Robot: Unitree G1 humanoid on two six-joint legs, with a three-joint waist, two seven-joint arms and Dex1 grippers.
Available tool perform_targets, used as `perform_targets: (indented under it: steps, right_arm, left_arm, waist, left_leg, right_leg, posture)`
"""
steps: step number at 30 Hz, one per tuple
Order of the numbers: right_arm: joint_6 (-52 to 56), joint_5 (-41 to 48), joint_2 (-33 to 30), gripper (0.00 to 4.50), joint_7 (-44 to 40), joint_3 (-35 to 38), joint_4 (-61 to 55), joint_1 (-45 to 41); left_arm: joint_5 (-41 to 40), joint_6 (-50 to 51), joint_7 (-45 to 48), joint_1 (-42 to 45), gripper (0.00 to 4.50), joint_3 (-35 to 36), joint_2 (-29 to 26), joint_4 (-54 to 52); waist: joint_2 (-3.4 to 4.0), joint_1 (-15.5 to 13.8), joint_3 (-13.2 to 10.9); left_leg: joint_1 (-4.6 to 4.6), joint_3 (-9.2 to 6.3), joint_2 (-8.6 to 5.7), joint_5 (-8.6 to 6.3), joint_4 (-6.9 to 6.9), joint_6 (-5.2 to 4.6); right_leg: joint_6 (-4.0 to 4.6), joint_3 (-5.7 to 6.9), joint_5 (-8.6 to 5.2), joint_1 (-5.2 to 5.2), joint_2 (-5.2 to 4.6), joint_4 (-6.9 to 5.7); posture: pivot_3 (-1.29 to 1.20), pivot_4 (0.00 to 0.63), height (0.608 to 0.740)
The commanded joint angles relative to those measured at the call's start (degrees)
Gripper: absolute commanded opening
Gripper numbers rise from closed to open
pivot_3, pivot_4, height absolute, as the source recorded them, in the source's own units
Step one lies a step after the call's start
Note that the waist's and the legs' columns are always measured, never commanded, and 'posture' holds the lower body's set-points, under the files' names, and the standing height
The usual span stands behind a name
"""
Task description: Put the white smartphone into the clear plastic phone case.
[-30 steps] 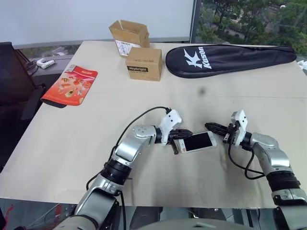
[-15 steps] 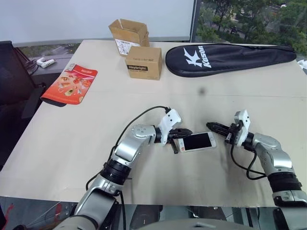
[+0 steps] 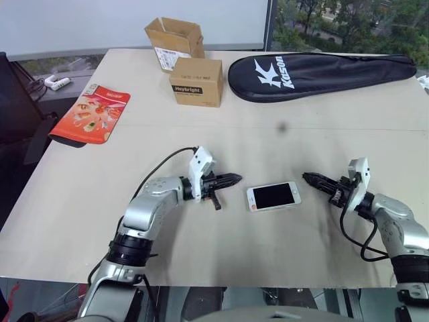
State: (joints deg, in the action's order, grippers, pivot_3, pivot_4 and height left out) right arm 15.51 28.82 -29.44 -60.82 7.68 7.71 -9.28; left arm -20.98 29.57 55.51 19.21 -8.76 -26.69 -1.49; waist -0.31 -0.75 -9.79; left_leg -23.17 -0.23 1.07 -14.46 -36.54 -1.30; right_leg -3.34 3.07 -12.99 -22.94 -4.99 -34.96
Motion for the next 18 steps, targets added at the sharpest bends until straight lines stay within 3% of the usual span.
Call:
perform_targets:
  steps: [1, 8, 18]
  right_arm:
    - [-0.1, 0.1, -1.0, 0.05, -1.1, -0.3, -2.8, 1.1]
    - [0.4, 0.5, -1.0, 0.05, -0.8, -0.2, -3.7, 1.6]
    - [2.6, 2.1, -5.1, 0.05, -2.7, 1.4, -5.3, 4.8]
  left_arm:
    - [0.0, -2.0, 2.1, -0.3, 0.00, -1.1, -0.3, -1.8]
    - [-0.8, -2.5, 2.7, 0.7, 0.00, -4.0, 4.8, -3.7]
    - [0.8, -4.3, 2.6, -1.2, 0.00, -6.5, 4.3, -3.5]
  waist:
    - [0.00, -0.2, 0.0]
    - [0.00, -0.1, 0.0]
    - [0.00, 0.0, 0.0]
  left_leg:
    - [0.00, -0.01, 0.00, 0.00, -0.01, 0.00]
    - [-0.31, -0.17, 0.00, -0.01, -0.58, -0.01]
    - [-0.43, -0.22, -0.03, -0.02, -0.95, -0.06]
  right_leg:
    - [0.00, 0.00, 0.00, 0.01, 0.00, -0.01]
    - [0.00, 0.09, 0.01, -0.02, 0.01, -0.15]
    - [0.02, 0.04, 0.02, -0.34, 0.01, -0.99]
  posture:
    - [0.00, 0.150, 0.732]
    - [0.00, 0.150, 0.732]
    - [0.00, 0.150, 0.732]
